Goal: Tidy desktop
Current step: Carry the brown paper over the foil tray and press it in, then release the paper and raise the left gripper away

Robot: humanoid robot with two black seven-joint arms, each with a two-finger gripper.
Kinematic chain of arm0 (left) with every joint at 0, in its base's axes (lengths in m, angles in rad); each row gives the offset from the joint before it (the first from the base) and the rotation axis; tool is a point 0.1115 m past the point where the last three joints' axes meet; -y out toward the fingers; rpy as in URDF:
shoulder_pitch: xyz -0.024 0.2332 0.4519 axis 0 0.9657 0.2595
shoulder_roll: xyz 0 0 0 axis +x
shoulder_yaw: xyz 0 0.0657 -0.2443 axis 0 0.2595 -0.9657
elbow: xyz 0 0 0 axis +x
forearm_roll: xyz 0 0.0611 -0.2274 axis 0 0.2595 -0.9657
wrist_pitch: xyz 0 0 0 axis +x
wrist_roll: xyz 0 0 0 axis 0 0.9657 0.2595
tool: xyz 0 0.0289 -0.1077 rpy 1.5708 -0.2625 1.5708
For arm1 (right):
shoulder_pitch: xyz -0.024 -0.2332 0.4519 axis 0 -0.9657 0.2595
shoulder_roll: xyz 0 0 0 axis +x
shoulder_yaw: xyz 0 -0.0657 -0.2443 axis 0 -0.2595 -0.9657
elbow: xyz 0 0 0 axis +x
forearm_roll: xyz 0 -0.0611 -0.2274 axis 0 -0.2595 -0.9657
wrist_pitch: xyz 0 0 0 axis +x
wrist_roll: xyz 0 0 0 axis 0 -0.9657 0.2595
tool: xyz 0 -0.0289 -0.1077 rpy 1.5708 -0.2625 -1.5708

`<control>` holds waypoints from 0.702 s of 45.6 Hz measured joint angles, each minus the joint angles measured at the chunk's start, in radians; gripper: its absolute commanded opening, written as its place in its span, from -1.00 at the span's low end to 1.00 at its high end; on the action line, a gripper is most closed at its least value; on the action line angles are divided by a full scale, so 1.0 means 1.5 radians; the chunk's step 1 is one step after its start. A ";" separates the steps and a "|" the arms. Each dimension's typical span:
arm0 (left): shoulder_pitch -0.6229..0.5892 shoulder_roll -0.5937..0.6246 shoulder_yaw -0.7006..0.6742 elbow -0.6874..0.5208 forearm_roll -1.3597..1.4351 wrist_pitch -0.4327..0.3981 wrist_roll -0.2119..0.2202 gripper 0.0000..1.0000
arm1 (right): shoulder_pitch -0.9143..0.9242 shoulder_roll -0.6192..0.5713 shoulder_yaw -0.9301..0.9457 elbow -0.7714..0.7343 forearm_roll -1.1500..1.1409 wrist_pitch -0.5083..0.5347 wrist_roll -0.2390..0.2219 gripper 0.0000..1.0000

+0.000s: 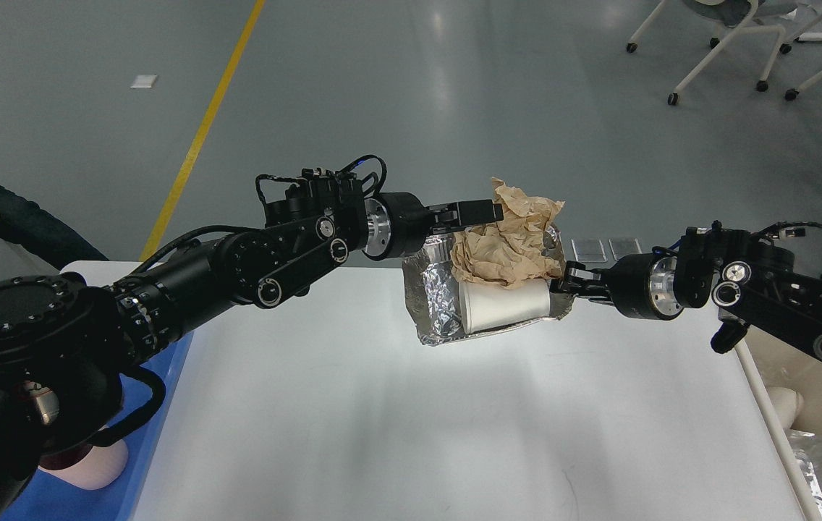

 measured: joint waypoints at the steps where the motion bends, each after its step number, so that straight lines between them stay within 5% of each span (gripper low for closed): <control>1: -0.001 0.001 0.000 0.000 -0.003 0.000 0.000 0.94 | 0.000 0.000 0.000 0.000 0.001 0.000 0.000 -1.00; 16: -0.003 0.078 -0.030 -0.003 -0.139 -0.002 -0.001 0.94 | -0.021 -0.010 0.005 -0.002 0.006 0.000 -0.001 -1.00; 32: 0.088 0.262 -0.253 -0.065 -0.399 -0.015 -0.001 0.94 | -0.070 -0.047 0.071 -0.001 0.023 0.000 -0.003 -1.00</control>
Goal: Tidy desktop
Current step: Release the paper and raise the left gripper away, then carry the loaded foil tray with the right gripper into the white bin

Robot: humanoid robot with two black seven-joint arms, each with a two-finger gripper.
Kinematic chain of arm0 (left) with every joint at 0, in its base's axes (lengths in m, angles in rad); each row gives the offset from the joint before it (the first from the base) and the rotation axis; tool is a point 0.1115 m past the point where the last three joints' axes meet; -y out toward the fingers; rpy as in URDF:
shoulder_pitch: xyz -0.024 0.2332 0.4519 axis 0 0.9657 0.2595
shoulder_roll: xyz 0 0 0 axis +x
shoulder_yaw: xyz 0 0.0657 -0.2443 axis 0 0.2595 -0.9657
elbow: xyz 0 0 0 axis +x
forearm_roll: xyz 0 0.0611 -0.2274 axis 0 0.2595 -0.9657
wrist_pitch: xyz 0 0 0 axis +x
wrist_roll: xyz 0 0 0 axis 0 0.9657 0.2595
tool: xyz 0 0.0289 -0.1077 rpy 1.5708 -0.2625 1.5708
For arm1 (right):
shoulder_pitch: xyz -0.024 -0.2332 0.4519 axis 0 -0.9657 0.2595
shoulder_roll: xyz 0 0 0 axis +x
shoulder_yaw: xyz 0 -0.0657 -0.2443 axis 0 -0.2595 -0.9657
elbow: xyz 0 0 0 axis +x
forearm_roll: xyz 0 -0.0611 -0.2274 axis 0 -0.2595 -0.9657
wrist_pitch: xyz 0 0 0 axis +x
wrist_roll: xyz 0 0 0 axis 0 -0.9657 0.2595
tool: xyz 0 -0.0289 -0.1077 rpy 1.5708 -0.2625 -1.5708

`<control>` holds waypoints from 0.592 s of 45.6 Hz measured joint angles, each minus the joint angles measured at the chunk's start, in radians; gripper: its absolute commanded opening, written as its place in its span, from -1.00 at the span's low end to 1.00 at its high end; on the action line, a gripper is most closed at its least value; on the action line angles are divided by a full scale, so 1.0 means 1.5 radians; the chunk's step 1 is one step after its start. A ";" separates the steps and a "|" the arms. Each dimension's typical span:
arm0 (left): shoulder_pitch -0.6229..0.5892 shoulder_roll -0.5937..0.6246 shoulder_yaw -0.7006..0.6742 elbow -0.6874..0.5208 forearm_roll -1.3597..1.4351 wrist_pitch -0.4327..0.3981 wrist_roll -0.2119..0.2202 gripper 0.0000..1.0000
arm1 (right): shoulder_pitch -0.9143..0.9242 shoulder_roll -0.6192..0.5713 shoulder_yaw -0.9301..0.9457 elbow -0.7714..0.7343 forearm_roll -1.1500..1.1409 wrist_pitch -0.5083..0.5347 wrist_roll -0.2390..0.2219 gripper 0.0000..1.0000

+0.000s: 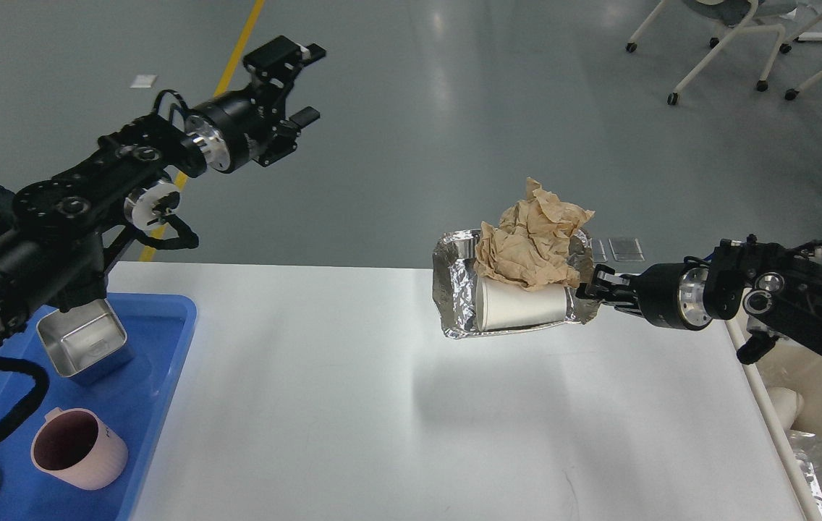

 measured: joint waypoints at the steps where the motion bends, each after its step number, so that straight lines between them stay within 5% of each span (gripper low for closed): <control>1: 0.014 0.013 -0.018 -0.015 -0.007 -0.001 0.000 0.94 | -0.005 -0.004 0.006 0.001 0.001 0.000 0.000 -1.00; 12: 0.233 0.109 -0.247 -0.169 -0.024 -0.006 0.000 0.94 | -0.073 -0.034 0.077 0.003 0.015 0.000 0.000 -1.00; 27: 0.427 0.105 -0.438 -0.194 -0.027 -0.059 0.000 0.94 | -0.197 -0.097 0.193 0.001 0.090 -0.025 -0.002 -1.00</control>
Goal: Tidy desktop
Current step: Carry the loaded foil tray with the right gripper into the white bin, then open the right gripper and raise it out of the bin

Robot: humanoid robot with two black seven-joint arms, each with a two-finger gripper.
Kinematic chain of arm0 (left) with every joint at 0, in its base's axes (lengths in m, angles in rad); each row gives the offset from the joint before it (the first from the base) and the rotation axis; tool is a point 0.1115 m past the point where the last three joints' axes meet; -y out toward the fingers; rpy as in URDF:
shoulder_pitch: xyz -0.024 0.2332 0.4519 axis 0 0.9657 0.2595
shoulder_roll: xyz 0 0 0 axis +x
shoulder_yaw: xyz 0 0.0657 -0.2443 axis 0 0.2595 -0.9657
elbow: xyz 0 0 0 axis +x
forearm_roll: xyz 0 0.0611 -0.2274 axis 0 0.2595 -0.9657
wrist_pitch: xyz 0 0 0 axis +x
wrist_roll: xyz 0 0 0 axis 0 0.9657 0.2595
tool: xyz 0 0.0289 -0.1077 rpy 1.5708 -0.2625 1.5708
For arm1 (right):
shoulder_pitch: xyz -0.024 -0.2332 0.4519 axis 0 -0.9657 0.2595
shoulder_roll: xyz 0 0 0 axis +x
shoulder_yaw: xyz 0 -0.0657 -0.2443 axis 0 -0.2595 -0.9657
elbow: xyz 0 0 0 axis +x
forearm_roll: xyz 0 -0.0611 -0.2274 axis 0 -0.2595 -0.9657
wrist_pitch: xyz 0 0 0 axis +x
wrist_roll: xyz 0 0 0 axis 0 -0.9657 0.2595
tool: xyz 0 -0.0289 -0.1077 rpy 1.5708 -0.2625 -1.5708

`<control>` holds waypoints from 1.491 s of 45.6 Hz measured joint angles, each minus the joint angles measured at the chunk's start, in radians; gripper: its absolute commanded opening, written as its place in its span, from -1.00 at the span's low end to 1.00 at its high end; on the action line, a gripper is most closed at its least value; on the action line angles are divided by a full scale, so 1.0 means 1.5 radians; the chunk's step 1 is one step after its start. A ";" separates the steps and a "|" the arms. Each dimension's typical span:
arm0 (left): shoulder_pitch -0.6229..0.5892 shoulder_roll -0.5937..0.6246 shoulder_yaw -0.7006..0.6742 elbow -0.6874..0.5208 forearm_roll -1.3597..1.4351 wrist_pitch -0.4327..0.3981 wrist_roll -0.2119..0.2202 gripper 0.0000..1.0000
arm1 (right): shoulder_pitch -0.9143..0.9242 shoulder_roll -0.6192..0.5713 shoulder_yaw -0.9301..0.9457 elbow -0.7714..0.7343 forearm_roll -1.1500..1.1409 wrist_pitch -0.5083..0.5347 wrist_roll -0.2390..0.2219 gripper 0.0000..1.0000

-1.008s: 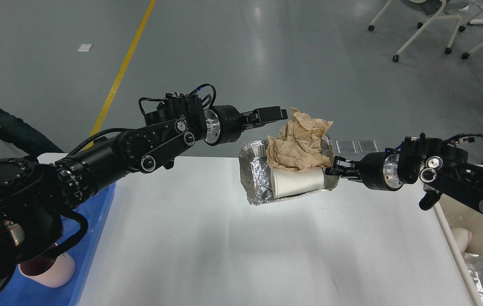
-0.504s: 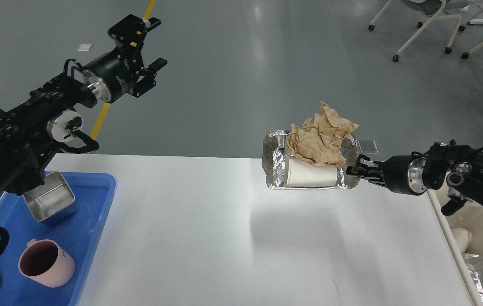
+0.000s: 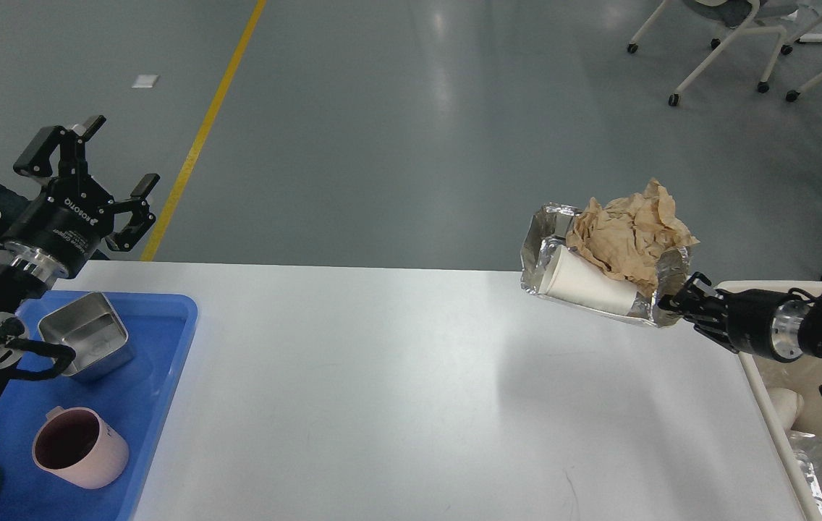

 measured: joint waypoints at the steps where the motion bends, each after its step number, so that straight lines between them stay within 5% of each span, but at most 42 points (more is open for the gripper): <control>1: 0.008 -0.002 -0.009 0.000 -0.002 -0.004 -0.001 0.94 | -0.008 -0.006 0.004 0.000 0.008 -0.002 0.001 -1.00; 15: 0.089 -0.048 -0.091 0.001 -0.078 -0.018 -0.002 0.94 | -0.100 -0.105 0.037 -0.025 0.171 -0.072 0.003 -1.00; 27: 0.094 -0.077 -0.094 0.007 -0.089 -0.012 -0.002 0.94 | -0.158 -0.129 0.037 -0.142 0.275 -0.096 0.003 -1.00; 31: 0.091 -0.078 -0.093 0.008 -0.089 -0.012 -0.001 0.94 | -0.168 -0.124 0.036 -0.200 0.289 -0.104 0.003 0.75; 35: 0.088 -0.078 -0.093 0.009 -0.089 -0.012 -0.001 0.94 | -0.171 -0.107 0.036 -0.253 0.300 -0.126 0.003 0.98; 62: 0.082 -0.095 -0.082 0.009 -0.087 0.085 0.000 0.94 | -0.102 -0.010 0.031 -0.260 0.294 -0.249 0.009 1.00; 68: 0.084 -0.091 -0.082 0.008 -0.086 0.097 0.001 0.94 | -0.029 0.012 0.043 -0.175 0.302 -0.267 0.006 1.00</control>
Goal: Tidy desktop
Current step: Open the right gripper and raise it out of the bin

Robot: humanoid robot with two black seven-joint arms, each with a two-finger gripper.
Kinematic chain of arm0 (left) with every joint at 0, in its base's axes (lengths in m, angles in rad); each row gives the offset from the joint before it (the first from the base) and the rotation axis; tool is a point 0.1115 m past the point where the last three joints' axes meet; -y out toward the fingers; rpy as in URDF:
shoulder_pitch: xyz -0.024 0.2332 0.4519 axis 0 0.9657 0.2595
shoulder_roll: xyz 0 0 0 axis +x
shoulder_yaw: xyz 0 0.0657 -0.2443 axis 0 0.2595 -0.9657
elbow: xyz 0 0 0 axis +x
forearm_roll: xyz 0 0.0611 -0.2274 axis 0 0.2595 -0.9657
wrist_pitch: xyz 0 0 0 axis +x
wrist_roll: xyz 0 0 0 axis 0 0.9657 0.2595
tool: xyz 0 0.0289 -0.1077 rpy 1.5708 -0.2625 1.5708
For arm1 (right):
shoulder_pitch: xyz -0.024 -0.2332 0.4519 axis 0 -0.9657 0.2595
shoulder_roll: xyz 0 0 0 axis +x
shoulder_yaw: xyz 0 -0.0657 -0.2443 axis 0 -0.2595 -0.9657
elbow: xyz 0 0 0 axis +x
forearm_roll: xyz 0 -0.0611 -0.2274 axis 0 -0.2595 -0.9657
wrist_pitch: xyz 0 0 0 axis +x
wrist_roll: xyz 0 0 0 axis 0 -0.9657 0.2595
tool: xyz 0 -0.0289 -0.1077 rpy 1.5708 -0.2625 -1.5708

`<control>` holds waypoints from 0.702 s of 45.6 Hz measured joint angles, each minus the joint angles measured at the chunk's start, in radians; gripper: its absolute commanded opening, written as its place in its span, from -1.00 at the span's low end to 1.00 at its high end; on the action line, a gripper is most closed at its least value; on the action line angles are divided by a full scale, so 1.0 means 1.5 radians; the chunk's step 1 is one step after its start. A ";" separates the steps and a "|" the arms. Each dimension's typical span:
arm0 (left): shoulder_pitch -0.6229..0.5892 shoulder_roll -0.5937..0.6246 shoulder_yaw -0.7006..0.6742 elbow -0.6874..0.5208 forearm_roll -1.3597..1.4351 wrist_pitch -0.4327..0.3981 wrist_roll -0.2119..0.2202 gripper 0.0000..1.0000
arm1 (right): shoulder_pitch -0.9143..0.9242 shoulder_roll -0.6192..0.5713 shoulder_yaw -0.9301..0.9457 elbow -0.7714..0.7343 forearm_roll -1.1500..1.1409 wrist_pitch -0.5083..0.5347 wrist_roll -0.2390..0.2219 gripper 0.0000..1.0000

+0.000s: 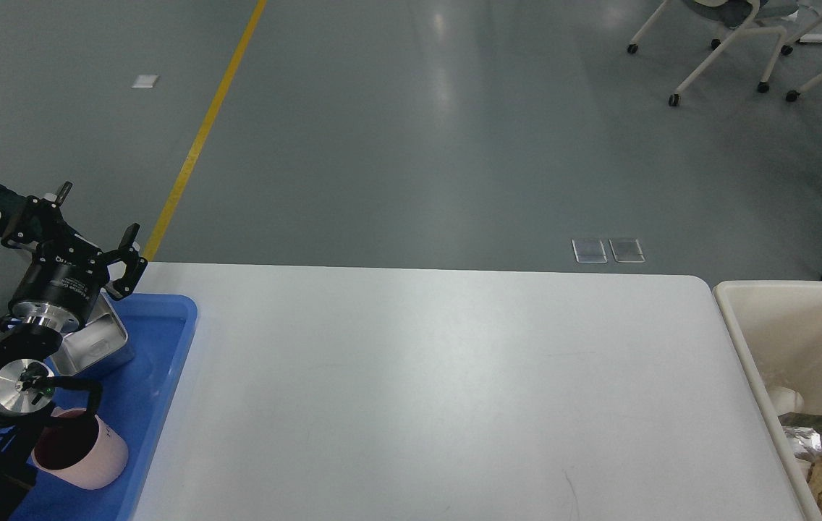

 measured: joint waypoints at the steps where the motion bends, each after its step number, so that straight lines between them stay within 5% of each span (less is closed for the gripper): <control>1: 0.001 0.000 0.000 -0.001 0.000 0.000 0.000 0.94 | 0.005 0.003 0.009 0.022 0.009 0.001 0.000 1.00; 10: 0.008 -0.004 -0.010 -0.013 -0.001 -0.003 0.000 0.94 | -0.023 0.137 0.187 0.158 0.160 0.012 0.010 1.00; 16: 0.027 -0.007 -0.026 -0.044 -0.004 -0.002 0.001 0.94 | -0.083 0.274 0.333 0.206 0.176 0.016 0.049 1.00; 23: 0.077 -0.009 -0.067 -0.123 -0.006 0.010 0.001 0.94 | -0.159 0.372 0.384 0.289 0.176 0.034 0.105 1.00; 32: 0.153 -0.018 -0.102 -0.188 -0.006 0.021 0.001 0.94 | -0.217 0.422 0.428 0.355 0.175 0.050 0.115 1.00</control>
